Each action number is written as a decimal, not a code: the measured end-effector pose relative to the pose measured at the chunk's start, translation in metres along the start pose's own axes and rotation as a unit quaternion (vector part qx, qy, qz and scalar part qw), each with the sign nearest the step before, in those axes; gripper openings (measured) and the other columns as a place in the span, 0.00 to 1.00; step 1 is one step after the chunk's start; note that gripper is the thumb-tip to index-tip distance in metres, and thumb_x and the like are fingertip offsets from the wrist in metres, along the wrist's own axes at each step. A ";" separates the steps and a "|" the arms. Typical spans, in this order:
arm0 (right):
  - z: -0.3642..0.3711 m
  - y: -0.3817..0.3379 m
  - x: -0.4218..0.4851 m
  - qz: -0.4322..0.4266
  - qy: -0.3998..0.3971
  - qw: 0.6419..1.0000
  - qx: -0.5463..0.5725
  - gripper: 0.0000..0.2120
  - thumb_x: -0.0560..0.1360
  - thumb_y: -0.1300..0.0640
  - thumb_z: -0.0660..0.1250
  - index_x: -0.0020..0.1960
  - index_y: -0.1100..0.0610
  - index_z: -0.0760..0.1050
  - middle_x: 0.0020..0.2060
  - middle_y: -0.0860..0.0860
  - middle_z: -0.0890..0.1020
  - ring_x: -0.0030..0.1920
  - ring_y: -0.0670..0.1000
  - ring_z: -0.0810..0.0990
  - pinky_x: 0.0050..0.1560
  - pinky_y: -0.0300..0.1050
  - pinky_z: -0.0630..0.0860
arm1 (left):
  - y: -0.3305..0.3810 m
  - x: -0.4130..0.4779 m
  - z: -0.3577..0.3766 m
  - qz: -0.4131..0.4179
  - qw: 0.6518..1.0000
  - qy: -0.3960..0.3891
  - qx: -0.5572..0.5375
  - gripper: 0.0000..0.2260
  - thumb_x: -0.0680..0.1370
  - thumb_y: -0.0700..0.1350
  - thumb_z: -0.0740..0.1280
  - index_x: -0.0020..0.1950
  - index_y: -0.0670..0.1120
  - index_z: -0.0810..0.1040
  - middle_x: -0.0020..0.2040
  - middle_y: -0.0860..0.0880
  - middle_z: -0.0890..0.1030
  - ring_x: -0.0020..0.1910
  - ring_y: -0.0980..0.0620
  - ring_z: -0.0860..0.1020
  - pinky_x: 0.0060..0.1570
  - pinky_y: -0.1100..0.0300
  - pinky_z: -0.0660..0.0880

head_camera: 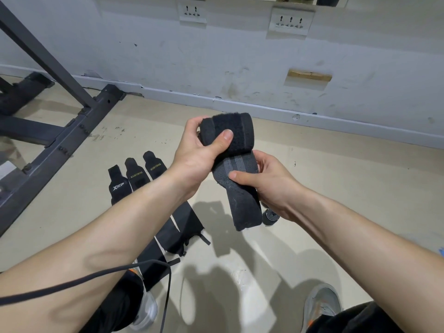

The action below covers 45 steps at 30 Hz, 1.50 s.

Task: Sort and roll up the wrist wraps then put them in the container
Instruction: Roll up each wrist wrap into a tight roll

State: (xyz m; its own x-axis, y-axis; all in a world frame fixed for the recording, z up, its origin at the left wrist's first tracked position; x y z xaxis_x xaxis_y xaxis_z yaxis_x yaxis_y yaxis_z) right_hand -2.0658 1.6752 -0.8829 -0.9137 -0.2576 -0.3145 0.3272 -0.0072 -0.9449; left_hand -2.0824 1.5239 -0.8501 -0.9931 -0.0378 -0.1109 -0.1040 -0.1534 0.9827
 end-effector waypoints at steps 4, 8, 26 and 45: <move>0.001 -0.005 -0.006 0.009 0.018 1.000 0.023 0.08 0.77 0.66 0.73 0.55 0.61 0.78 0.38 0.51 0.86 0.35 0.48 0.84 0.35 0.42 0.79 | -0.001 -0.001 0.004 0.063 0.995 -0.033 0.070 0.20 0.78 0.36 0.72 0.63 0.51 0.69 0.49 0.55 0.82 0.49 0.54 0.83 0.53 0.53 0.81; -0.001 -0.012 -0.014 0.023 0.077 0.997 -0.002 0.18 0.78 0.52 0.73 0.64 0.57 0.73 0.42 0.49 0.87 0.34 0.45 0.85 0.27 0.34 0.73 | -0.002 0.002 0.001 0.061 0.995 -0.038 0.065 0.21 0.78 0.33 0.72 0.64 0.50 0.69 0.47 0.58 0.81 0.47 0.54 0.82 0.47 0.54 0.82; -0.021 -0.044 -0.027 -0.228 -0.028 0.887 -0.401 0.22 0.74 0.67 0.70 0.59 0.42 0.80 0.50 0.43 0.74 0.44 0.48 0.76 0.46 0.34 0.72 | 0.001 0.011 -0.013 -0.026 1.000 -0.001 -0.012 0.18 0.79 0.38 0.71 0.63 0.52 0.71 0.56 0.44 0.83 0.47 0.46 0.85 0.35 0.57 0.80; -0.035 -0.058 -0.018 -0.268 0.090 0.896 -0.342 0.10 0.77 0.60 0.72 0.43 0.47 0.77 0.41 0.46 0.79 0.39 0.43 0.77 0.38 0.30 0.68 | -0.020 -0.006 0.013 -0.098 0.984 -0.146 -0.008 0.22 0.78 0.29 0.64 0.66 0.50 0.76 0.47 0.53 0.83 0.46 0.51 0.83 0.44 0.50 0.81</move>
State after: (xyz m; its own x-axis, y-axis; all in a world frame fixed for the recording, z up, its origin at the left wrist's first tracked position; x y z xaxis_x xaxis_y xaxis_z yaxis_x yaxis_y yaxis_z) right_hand -2.0765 1.7136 -0.8255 -0.9396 -0.2331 0.2506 -0.3387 0.5266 -0.7797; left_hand -2.0749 1.5395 -0.8668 -0.9273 0.2799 -0.2484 -0.2965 -0.1445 0.9440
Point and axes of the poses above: each hand's wrist, its own x-axis towards the middle knuckle, its own z-axis out of the palm, y = z × x, the point moved 4 cm from there along x, towards the middle knuckle
